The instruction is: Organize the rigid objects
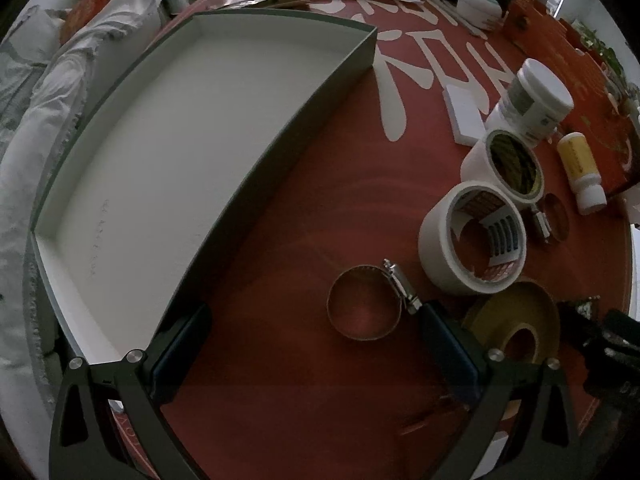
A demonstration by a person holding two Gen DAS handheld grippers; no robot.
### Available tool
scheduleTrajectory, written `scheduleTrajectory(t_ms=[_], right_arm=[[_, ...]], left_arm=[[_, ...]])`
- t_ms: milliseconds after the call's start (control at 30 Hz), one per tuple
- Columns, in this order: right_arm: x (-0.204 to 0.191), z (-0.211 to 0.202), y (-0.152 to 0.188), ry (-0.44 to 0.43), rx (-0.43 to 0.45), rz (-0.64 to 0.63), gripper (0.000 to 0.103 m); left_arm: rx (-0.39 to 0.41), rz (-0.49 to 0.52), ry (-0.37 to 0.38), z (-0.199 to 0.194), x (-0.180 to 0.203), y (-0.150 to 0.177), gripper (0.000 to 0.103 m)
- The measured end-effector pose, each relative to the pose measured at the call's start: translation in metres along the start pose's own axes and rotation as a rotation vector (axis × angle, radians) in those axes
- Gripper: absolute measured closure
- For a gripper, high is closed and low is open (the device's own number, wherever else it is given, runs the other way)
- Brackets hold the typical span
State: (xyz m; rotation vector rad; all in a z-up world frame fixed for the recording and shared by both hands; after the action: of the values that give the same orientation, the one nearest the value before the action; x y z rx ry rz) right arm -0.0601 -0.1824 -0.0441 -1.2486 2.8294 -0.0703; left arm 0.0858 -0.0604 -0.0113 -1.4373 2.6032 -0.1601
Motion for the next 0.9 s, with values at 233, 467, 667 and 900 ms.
scheduleTrajectory(t_ms=[233,467,667,900], right_arm=[[0.034,-0.002,0.008,0.036,0.022,0.055,0.0],[0.023,-0.002,0.0,0.033,0.07,0.001,0.0],[0.025,0.004,-0.003,0.025,0.078,-0.003,0.0],[0.014,0.002,0.004,0.026,0.076,0.0,0.0]], left_arm=[[0.055,-0.008,0.0,0.017,-0.02,0.002,0.0],[0.039,0.013,0.013,0.026,0.002,0.013,0.0],[0.012,-0.062,0.077,0.026,-0.005,0.014,0.0],[-0.008,-0.082,0.078,0.021,-0.02,0.015,0.0]])
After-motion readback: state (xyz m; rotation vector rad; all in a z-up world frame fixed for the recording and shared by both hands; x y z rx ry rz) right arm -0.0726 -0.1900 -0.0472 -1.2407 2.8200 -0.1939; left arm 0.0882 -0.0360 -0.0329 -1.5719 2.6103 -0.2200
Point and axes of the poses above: each gripper's, at about its wrist camera, not at the fingertips, and z roughly the way its jaws point, x to its right, y to its underside, the point moved 1 cm from there along z, roughly the way its jaws point, and after that the axes turned 7 degrees about -x, right-handed, at the moved point
